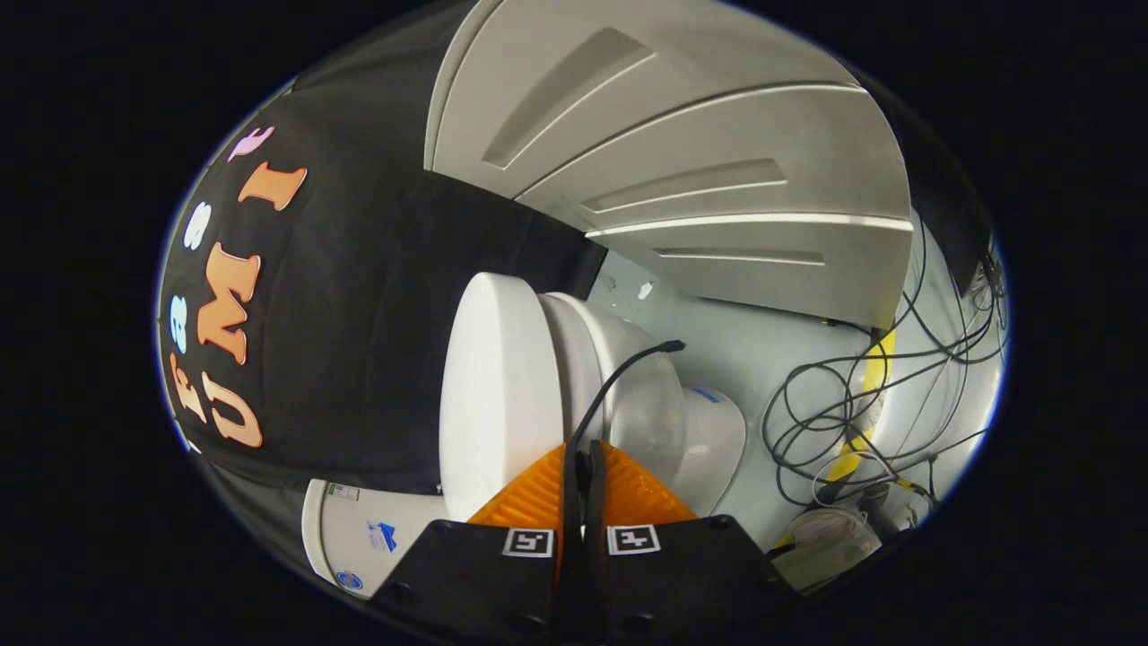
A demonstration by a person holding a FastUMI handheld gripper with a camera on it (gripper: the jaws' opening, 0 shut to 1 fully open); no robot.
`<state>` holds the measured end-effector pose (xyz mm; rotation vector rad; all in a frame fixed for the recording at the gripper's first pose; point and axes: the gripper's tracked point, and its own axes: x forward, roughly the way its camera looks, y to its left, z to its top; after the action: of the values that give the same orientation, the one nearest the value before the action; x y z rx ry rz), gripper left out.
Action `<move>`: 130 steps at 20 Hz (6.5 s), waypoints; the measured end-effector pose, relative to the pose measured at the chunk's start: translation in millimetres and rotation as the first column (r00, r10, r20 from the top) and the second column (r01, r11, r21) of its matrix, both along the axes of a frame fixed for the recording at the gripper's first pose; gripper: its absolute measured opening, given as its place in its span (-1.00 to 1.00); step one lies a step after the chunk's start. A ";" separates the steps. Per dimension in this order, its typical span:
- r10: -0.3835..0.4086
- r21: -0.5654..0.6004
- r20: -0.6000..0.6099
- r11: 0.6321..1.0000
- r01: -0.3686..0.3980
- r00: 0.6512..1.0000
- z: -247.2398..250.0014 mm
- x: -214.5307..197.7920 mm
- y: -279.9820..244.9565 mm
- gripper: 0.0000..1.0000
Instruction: Open the toilet lid.
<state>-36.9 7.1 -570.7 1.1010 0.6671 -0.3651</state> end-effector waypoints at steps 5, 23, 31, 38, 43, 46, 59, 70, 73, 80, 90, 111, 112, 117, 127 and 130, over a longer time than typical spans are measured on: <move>0.014 -0.073 0.027 0.997 -0.012 1.000 28.1 9.6 6.0 -0.83; 0.194 -0.298 0.140 0.944 -0.145 0.971 177.2 43.9 92.6 -0.84; 0.253 -0.392 0.142 0.902 -0.180 0.957 209.1 46.2 135.4 -0.84; 0.317 -0.451 0.148 0.865 -0.222 0.937 233.5 46.5 177.8 -0.84; 0.386 -0.519 0.135 0.812 -0.266 0.913 249.4 47.2 214.1 -0.84; 0.419 -0.553 0.128 0.783 -0.286 0.899 255.9 46.7 233.4 -0.84; 0.527 -0.665 0.086 0.662 -0.345 0.845 266.3 42.3 296.7 -0.84; 0.616 -0.736 0.038 0.550 -0.395 0.787 264.9 38.7 344.1 -0.84; 0.633 -0.747 0.029 0.528 -0.405 0.773 263.7 37.7 355.2 -0.84; 0.673 -0.757 0.008 0.487 -0.435 0.740 259.4 34.8 380.6 -0.84; 0.710 -0.780 -0.021 0.428 -0.456 0.704 256.5 29.5 402.0 -0.84; 0.775 -0.803 0.181 0.472 -0.364 0.606 401.0 5.3 387.4 0.96; 0.772 -0.807 0.197 0.477 -0.347 0.604 415.3 3.7 380.4 0.96; 0.750 -0.798 0.275 0.527 -0.293 0.602 479.8 -9.8 339.2 0.96; 0.755 -0.861 0.296 0.476 -0.180 0.585 565.7 -56.8 260.9 0.95; 0.735 -0.870 0.314 0.476 -0.127 0.601 588.9 -64.8 233.8 0.95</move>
<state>-101.7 240.9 18.1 0.0719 0.0675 0.2590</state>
